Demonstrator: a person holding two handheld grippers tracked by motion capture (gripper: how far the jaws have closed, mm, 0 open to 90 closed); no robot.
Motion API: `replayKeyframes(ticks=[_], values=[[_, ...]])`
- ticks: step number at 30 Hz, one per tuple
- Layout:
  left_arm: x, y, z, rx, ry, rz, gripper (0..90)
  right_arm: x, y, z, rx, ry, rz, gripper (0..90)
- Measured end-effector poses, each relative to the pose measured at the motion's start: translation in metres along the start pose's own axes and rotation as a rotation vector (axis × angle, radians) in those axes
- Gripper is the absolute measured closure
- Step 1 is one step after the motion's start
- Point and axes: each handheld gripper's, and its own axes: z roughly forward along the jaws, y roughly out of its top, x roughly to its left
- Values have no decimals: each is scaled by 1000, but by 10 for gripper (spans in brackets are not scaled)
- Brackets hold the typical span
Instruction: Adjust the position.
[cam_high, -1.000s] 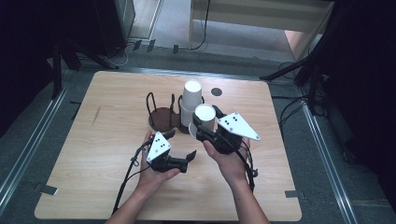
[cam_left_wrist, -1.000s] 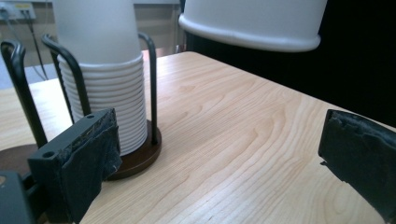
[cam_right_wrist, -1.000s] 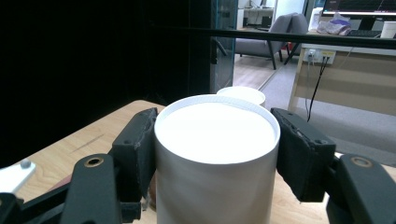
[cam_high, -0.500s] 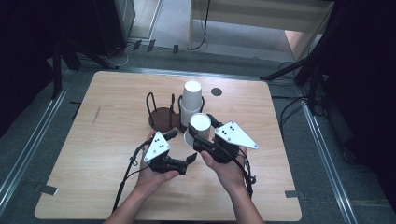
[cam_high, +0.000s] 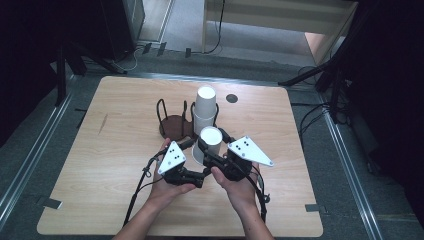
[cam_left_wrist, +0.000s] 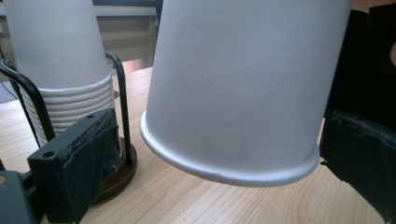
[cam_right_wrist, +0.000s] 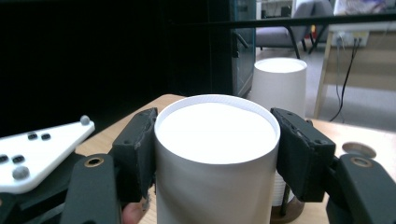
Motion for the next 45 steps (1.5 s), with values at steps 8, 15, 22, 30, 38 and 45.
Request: replayKeyframes(ticks=[8, 15, 22, 30, 38, 45], values=[[-6, -3, 3, 2, -6, 12, 0, -4, -5, -6, -35, -62, 177, 359], [-6, -3, 3, 2, 3, 28, 0, -5, -8, -5, -36, -63, 259, 360], [-6, -1, 4, -7, 10, 31, 0, -1, -10, -7, -50, -92, 275, 360], [-9, -1, 4, -23, 14, 52, 67, 1, -11, -6, -41, -76, 317, 359], [-10, -1, 3, -31, 29, 66, 142, 3, -11, -6, -36, -91, 312, 358], [-10, -3, 4, -21, 41, 64, 117, 0, -10, -7, -37, -63, 376, 359]])
